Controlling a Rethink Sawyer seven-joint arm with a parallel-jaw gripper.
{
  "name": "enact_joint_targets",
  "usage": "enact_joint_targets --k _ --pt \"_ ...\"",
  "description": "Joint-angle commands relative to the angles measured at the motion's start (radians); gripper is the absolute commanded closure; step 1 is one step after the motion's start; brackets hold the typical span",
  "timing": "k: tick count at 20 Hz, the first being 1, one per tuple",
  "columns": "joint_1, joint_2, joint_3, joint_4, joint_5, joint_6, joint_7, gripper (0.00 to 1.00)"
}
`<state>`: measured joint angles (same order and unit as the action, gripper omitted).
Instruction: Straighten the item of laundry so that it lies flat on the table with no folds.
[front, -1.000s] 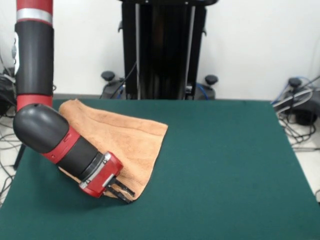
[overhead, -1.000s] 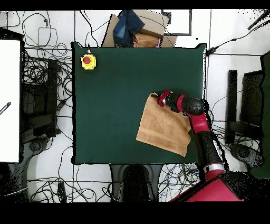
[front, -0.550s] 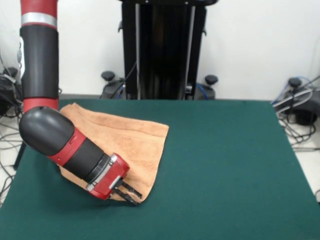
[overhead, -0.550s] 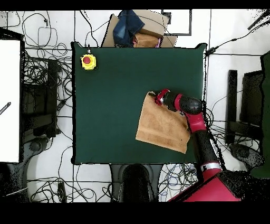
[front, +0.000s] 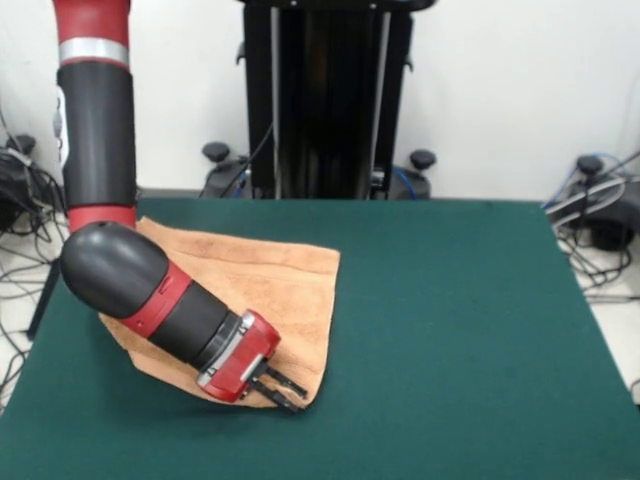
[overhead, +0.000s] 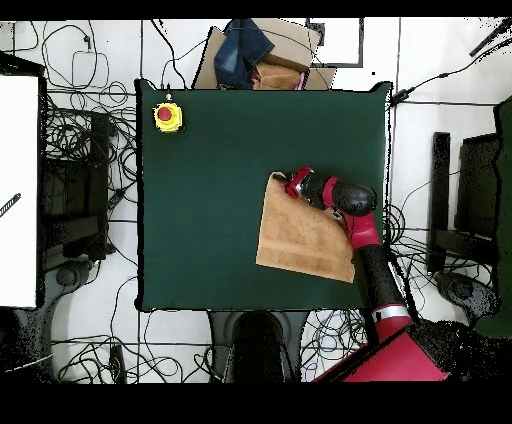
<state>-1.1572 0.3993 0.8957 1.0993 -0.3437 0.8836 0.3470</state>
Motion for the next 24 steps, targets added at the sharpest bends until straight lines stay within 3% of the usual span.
enact_joint_targets --k 1,19,24 --pt "0.048 0.042 0.046 0.008 0.007 -0.030 -0.142 1.00" --pt "-0.043 0.159 0.019 0.144 -0.011 -0.265 -0.011 1.00" --pt "-0.038 0.175 0.014 0.138 0.000 -0.277 -0.019 1.00"
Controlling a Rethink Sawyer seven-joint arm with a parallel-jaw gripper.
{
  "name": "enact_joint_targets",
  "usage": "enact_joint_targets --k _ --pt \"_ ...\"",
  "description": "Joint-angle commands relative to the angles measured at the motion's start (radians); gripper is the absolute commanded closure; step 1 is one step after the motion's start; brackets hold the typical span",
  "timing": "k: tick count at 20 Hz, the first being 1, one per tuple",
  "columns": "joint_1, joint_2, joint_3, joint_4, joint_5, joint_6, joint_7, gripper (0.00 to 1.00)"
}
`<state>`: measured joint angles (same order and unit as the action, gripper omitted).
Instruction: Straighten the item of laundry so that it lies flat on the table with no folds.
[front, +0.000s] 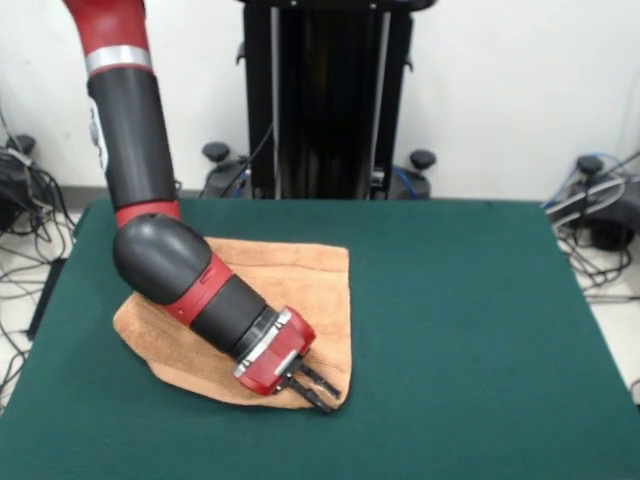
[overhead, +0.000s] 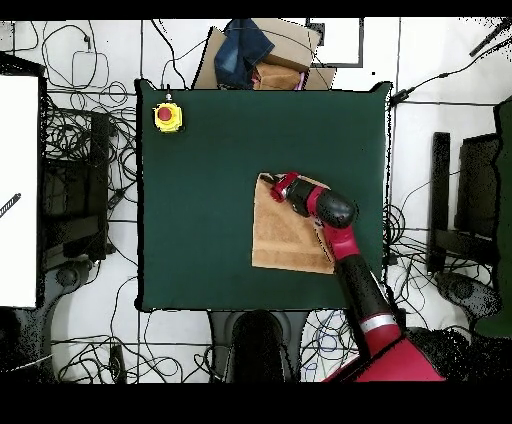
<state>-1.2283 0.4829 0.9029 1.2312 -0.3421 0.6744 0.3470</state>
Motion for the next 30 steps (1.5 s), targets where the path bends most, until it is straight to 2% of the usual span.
enact_joint_targets --k 1,7,9,10,12,13,15,16,21,23,30 --pt "0.032 0.093 0.006 0.006 -0.001 -0.072 -0.020 1.00" --pt "0.036 0.099 0.003 -0.008 0.003 -0.069 -0.029 1.00" --pt "0.026 0.085 -0.022 0.002 -0.015 -0.123 0.021 1.00" --pt "0.016 0.035 -0.066 0.039 -0.055 -0.221 0.116 1.00" --pt "0.038 -0.192 -0.204 0.204 -0.166 -0.530 0.407 1.00" --pt "0.100 -0.311 -0.297 0.269 -0.171 -0.639 0.538 1.00" --pt "0.191 -0.437 -0.425 0.356 -0.120 -0.777 0.664 1.00" --pt "0.209 -0.458 -0.451 0.385 -0.089 -0.811 0.674 1.00" --pt "0.275 -0.502 -0.529 0.481 0.056 -0.958 0.660 1.00" --pt "0.282 -0.506 -0.536 0.501 0.084 -0.987 0.652 1.00" --pt "0.266 -0.439 -0.509 0.444 0.055 -0.986 0.653 1.00"
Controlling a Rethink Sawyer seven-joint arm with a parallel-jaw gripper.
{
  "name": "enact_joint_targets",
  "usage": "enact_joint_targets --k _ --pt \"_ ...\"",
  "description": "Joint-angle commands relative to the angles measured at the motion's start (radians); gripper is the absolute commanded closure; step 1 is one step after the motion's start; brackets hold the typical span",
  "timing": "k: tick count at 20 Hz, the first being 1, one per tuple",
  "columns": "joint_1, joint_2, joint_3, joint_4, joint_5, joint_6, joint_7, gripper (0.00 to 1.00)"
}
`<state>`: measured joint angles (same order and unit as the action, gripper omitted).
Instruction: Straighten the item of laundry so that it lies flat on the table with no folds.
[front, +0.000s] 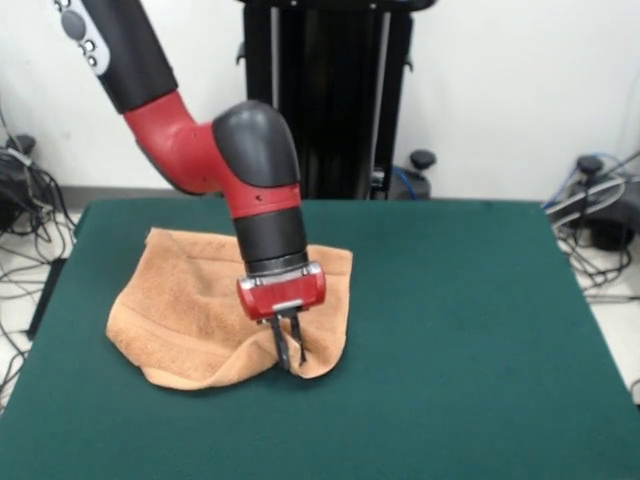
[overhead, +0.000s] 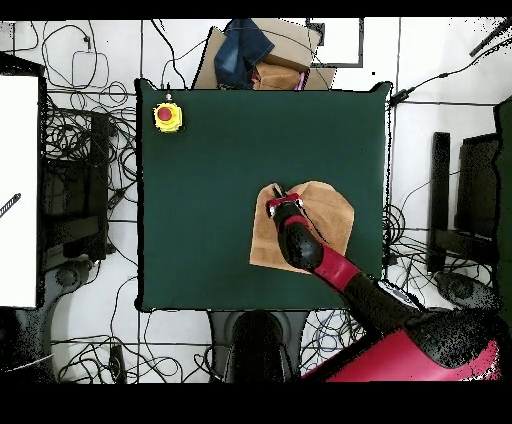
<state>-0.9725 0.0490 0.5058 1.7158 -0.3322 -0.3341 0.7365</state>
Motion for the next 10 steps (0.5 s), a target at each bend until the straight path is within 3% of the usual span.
enact_joint_targets --k 1,10 --pt "0.010 0.002 -0.112 -0.045 0.042 0.023 0.268 1.00" --pt "-0.036 0.047 -0.086 -0.102 0.004 0.077 0.233 1.00"
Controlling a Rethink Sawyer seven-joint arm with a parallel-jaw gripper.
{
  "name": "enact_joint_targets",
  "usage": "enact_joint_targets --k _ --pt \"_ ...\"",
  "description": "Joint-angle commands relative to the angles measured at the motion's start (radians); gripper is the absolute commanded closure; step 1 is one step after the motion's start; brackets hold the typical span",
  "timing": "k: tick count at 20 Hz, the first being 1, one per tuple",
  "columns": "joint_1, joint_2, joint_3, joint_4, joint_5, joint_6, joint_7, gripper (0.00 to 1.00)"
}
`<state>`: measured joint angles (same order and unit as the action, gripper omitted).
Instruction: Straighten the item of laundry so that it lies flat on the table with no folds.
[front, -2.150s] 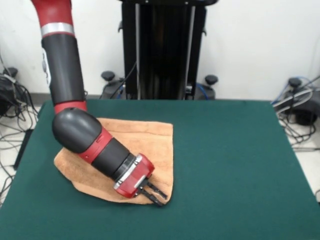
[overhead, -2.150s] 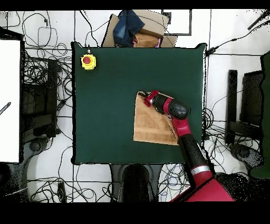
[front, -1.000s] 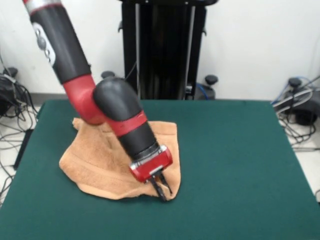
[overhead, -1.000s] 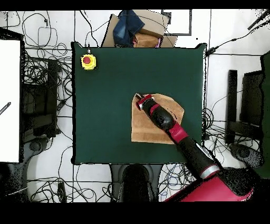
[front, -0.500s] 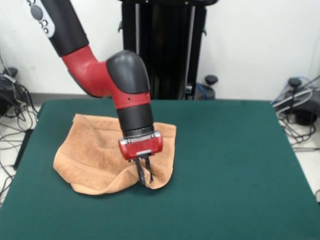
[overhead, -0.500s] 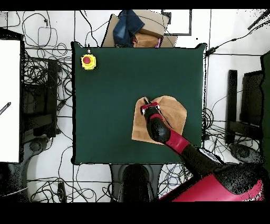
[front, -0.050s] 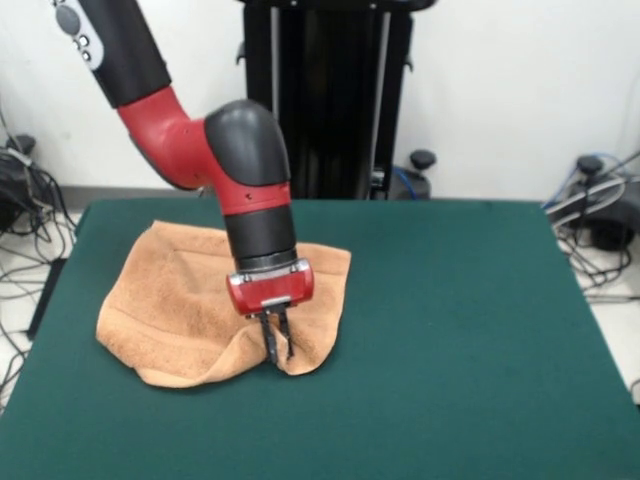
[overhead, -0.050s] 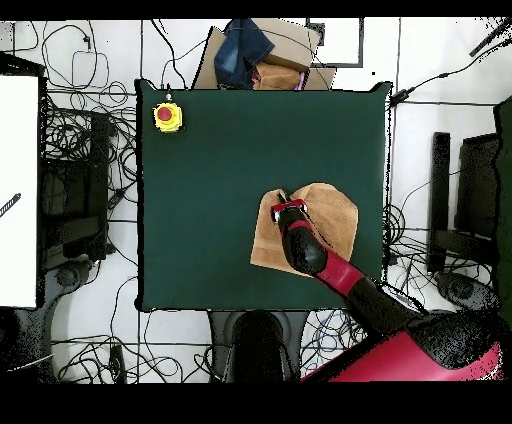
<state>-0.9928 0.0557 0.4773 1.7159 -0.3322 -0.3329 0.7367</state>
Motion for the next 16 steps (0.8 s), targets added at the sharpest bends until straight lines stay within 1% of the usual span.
enact_joint_targets --k 1,4,7,9,15,16 --pt "-0.021 0.049 -0.051 -0.109 -0.001 0.080 0.228 1.00" --pt "-0.042 0.075 -0.020 -0.118 -0.026 0.089 0.217 1.00" --pt "-0.076 0.117 0.021 -0.119 -0.083 0.043 0.234 1.00" --pt "-0.088 0.149 0.042 -0.132 -0.106 0.040 0.237 1.00" --pt "-0.064 0.179 0.041 -0.121 -0.091 0.044 0.259 1.00" --pt "-0.068 0.185 0.051 -0.121 -0.105 0.052 0.251 1.00"
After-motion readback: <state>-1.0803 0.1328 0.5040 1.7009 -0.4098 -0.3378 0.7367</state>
